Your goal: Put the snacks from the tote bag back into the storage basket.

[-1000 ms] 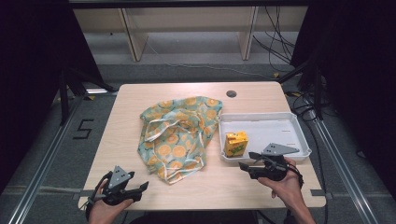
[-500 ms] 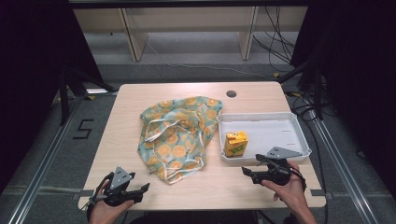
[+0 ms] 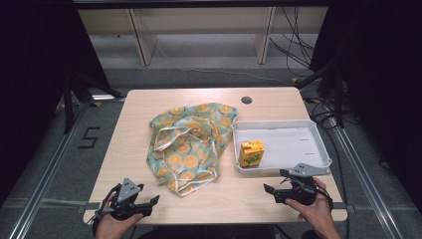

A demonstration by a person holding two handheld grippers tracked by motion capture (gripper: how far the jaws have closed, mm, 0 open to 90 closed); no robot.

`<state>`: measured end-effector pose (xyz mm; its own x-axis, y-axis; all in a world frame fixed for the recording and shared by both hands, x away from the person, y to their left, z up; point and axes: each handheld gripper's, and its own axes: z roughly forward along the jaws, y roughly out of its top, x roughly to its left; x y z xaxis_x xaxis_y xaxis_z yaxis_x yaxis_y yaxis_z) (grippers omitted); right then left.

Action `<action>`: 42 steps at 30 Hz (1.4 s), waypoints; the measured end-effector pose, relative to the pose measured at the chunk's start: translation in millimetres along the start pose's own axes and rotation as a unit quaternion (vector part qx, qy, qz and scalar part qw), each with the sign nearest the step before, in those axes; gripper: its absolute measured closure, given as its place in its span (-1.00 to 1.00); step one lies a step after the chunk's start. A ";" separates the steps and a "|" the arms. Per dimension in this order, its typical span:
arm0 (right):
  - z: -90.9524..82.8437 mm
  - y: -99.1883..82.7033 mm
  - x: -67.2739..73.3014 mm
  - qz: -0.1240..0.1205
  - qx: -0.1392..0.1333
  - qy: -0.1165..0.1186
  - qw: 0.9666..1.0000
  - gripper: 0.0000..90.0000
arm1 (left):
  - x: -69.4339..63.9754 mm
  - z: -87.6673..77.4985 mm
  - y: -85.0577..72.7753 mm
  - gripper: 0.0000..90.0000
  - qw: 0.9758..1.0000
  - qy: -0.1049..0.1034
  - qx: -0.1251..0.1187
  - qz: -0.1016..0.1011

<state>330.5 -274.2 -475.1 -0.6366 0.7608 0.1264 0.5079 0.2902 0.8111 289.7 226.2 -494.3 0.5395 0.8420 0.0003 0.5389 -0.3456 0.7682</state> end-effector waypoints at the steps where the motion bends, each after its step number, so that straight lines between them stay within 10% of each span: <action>1: -1.6 -1.2 2.2 0.015 0.006 -0.002 1.000 -0.63 | 0.0 0.0 -0.1 -0.32 1.000 0.000 -0.001 0.000; 42: -10.4 -23.6 1.6 0.000 0.030 -0.013 0.999 -0.63 | 1.4 -1.2 -0.2 -0.32 1.000 -0.004 0.009 0.014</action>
<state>311.4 -285.9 -488.1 -0.6221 0.7750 0.1112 0.5426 0.3243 0.7749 289.6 228.0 -493.7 0.5592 0.8289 0.0165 0.5357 -0.3765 0.7558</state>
